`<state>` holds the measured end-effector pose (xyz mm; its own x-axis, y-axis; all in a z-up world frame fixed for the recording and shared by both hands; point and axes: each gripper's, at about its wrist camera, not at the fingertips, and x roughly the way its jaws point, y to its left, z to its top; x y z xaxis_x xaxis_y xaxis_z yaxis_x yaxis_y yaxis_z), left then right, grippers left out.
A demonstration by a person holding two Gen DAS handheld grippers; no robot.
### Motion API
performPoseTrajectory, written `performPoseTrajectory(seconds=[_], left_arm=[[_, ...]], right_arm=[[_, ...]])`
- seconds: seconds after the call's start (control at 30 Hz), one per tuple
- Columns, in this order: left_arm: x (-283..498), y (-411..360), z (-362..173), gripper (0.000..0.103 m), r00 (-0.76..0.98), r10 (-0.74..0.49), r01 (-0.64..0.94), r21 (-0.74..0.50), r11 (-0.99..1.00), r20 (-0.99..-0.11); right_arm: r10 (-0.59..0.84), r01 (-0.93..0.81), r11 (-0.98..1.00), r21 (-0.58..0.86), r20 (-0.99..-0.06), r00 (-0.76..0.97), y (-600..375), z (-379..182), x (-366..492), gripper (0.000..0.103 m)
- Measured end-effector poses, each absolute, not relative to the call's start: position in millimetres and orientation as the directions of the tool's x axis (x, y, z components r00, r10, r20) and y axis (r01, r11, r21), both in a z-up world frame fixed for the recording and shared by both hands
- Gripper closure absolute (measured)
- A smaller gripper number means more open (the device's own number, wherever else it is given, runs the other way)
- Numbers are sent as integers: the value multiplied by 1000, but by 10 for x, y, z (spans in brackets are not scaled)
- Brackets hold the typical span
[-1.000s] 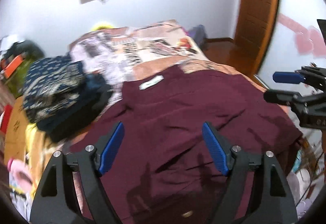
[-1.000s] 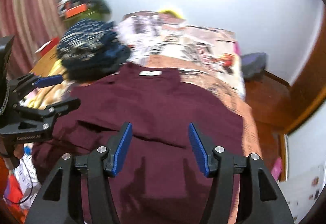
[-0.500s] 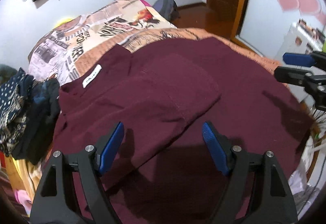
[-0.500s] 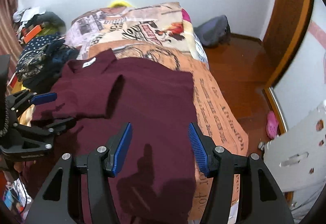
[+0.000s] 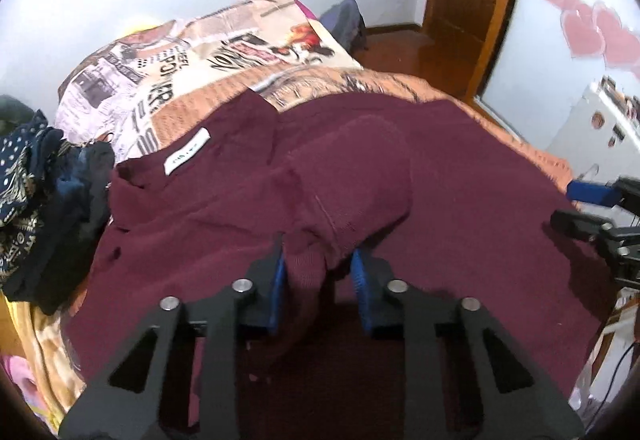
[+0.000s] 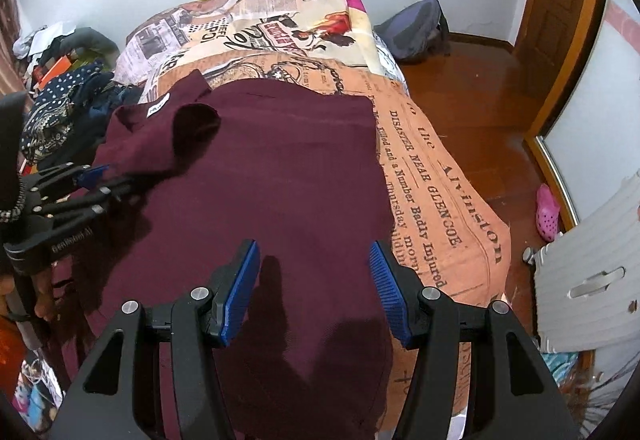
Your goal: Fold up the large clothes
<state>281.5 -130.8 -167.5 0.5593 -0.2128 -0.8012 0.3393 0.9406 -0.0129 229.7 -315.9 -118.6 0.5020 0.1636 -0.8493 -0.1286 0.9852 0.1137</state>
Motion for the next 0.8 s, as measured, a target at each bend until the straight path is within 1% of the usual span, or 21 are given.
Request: performPoseTrajectory(seconds=[0.07,0.13,0.2,0.3,0.43,0.53,0.63,0.8], left_arm=[[2791,-1170,-1572,87,581,-231,317,-43,947,-780],[2764,-971,-1434,91,611,-238,278,-76,957,-755],[2733,-776,-1319,102,637,-232,235,-102,967,-735],[2667,-412,-1114,102,683,-222,160,-153,975,-696],[2522,-53,-913,102,751,-144,71,-138,988,-644],[2405,200,-830,102,777,-116,17,-163,986,-618],[2296,413,-807,102,790,-87,-36,-187,982,-607],[2093,688,-888,102,786,-49,-107,-213,971,-616]], right_arm=[[161,-121,986,115,-849,503,-3182,-1195,2298,50],[159,-114,987,117,-851,500,-3196,-1205,2306,50],[156,-107,987,118,-852,499,-3212,-1209,2310,50],[155,-98,988,122,-853,498,-3215,-1205,2325,50],[155,-94,988,124,-843,515,-3203,-1140,2351,50],[156,-98,988,123,-833,531,-3166,-1078,2383,50],[157,-104,987,119,-825,542,-3108,-1044,2412,50],[152,-123,987,102,-833,532,-2985,-1081,2466,50]])
